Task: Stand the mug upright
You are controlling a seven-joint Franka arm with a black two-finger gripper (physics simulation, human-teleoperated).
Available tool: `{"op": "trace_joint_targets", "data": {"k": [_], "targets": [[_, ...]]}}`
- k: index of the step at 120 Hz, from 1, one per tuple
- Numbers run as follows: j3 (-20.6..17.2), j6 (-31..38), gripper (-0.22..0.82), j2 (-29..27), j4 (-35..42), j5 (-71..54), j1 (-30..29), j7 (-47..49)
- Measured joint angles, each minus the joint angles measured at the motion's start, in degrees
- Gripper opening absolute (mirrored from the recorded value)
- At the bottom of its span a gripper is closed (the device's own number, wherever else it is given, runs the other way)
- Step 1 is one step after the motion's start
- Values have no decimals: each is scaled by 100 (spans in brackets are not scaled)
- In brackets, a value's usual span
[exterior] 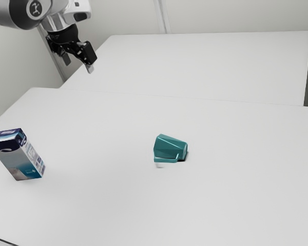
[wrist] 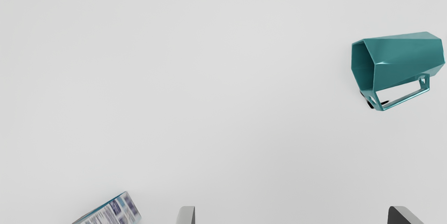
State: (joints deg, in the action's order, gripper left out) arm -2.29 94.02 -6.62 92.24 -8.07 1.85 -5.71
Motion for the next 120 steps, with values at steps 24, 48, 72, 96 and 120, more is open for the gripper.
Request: {"op": "trace_joint_targets", "data": {"k": [24,48,72,96,120], "targets": [[0,187,60,84,62,38,6,-24],[28,318,60,284,121,641,-6,-30],[164,488,60,372,880,1798,-7,112],[266,705,60,884,1361,2906,-156,274],[290,912,60,1507,1477,3673,-302,372]]}}
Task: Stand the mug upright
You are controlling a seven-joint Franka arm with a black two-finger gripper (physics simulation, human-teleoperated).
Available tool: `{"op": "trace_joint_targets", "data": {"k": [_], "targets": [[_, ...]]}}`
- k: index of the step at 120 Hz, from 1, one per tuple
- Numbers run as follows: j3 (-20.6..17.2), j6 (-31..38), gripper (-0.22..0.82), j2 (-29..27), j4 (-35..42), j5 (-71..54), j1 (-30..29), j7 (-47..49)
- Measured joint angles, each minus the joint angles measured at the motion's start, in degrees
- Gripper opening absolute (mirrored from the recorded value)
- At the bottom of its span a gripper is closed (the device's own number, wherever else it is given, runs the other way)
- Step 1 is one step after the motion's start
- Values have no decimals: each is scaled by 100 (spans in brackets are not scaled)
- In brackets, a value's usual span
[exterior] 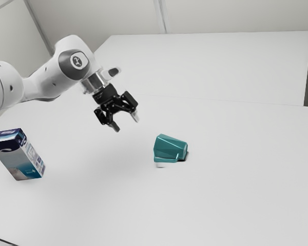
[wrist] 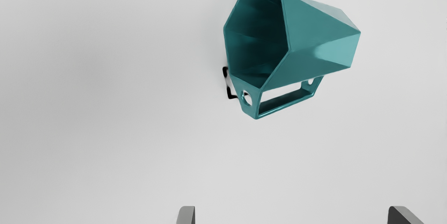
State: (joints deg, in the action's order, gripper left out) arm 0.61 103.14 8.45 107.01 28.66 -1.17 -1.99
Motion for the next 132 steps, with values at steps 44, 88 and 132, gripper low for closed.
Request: {"op": "trace_joint_targets", "data": {"k": [44,88,132], "targets": [[9,401,60,1028,-195,1136,-3,60],[-64,768,60,1595,-347,1920,54,23],[-290,1038,60,1829,-363,2356,82,-1]]}}
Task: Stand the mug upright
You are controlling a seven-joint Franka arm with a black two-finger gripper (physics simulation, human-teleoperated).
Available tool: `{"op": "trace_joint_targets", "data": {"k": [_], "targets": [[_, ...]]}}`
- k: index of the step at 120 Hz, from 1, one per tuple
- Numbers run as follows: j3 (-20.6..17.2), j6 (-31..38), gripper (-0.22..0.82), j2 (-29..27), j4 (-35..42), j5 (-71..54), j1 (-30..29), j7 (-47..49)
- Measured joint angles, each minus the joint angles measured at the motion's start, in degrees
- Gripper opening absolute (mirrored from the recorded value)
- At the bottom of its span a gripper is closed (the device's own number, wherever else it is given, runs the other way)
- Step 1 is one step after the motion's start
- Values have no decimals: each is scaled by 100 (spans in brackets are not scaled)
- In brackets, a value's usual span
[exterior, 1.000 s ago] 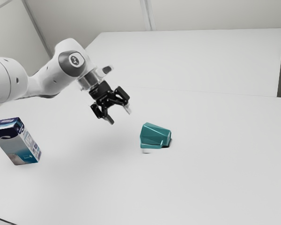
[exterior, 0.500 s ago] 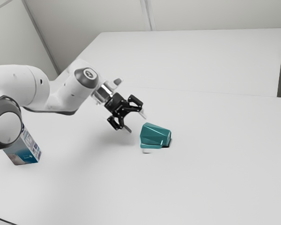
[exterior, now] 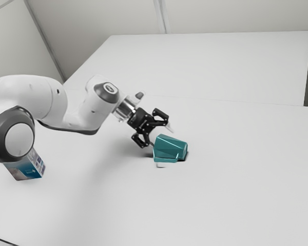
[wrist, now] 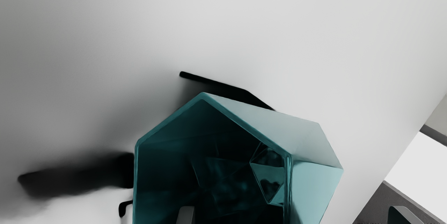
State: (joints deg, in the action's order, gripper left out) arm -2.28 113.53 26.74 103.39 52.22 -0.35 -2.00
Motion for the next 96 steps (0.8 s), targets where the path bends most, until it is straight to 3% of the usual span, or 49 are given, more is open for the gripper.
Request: {"op": "trace_joint_targets", "data": {"k": [28,46,57,71,96], "targets": [[-154,169,59,94,-9,162,33,-7],[-158,219,23,94,-99,139,43,-3],[-158,236,8,86,-123,131,50,0],[-161,249,-3,82,-236,61,82,10],[-167,264,-10,66,-302,-18,130,46]]}}
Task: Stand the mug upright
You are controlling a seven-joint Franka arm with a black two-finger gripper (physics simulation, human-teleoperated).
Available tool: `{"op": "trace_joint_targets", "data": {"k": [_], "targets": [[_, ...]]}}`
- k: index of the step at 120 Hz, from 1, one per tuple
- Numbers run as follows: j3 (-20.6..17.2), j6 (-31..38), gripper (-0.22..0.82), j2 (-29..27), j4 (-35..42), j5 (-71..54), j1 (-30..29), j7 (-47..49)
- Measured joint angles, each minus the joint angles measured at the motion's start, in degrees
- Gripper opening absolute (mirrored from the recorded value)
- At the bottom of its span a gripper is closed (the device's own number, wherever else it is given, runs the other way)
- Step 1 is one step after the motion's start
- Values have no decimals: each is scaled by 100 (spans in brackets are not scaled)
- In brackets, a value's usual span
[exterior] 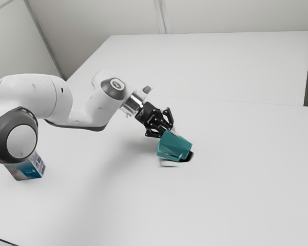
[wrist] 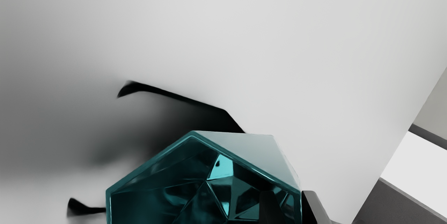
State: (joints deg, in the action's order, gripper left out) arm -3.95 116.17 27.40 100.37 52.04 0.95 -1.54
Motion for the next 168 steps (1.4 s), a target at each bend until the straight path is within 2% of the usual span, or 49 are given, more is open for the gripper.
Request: {"op": "trace_joint_targets", "data": {"k": [22,52,88,104,128,168], "targets": [[-16,13,-16,-62,-96,-220,51,55],[-115,134,-16,-293,-120,-858,128,162],[-123,226,-16,-1040,-2,-2601,218,331],[-123,256,-16,-1381,244,-3643,234,441],[-124,480,-17,-2012,1055,-4843,236,644],[-125,793,-17,-2564,1945,-5338,223,915]]}}
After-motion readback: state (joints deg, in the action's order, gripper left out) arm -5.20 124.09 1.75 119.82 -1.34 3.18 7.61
